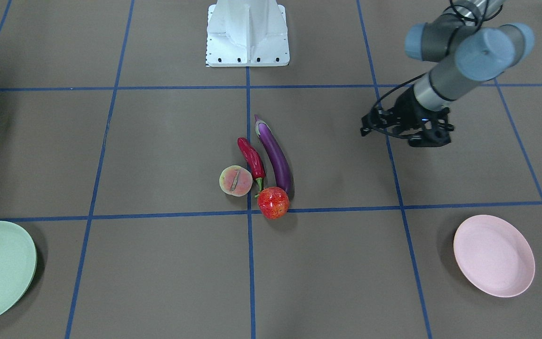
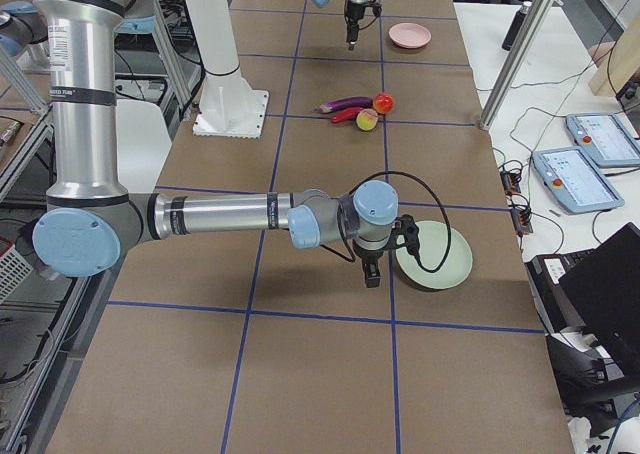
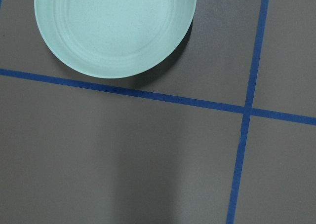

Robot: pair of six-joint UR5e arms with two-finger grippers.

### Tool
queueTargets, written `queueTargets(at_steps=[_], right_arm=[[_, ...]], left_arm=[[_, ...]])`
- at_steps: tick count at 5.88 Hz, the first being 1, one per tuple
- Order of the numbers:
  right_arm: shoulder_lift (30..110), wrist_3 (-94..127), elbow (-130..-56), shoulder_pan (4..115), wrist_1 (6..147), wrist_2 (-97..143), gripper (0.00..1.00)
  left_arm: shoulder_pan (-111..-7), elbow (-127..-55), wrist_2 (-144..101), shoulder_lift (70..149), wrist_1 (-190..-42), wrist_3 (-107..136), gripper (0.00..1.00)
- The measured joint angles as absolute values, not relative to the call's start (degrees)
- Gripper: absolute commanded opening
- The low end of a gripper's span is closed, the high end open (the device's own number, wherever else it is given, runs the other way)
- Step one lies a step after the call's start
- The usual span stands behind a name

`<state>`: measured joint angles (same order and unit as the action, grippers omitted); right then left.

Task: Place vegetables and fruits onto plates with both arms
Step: 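Lower the left gripper over the purple eggplant and close on it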

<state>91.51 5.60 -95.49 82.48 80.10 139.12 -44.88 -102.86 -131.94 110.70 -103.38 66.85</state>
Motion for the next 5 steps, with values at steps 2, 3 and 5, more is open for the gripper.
queueTargets(at_steps=[2, 3, 5], right_arm=[[91.4, 5.8, -95.4, 82.0, 79.7, 139.5, 1.00], [91.4, 5.8, -95.4, 81.8, 79.6, 139.6, 1.00], [91.4, 5.8, -95.4, 81.7, 79.6, 139.6, 1.00]], left_arm=[[-39.6, -100.2, -127.4, 123.2, -91.9, 68.7, 0.99], [-37.2, -97.9, -124.6, 127.2, -89.9, 69.0, 1.00], [-32.9, -91.1, -120.7, 132.5, -89.2, 71.7, 0.95]])
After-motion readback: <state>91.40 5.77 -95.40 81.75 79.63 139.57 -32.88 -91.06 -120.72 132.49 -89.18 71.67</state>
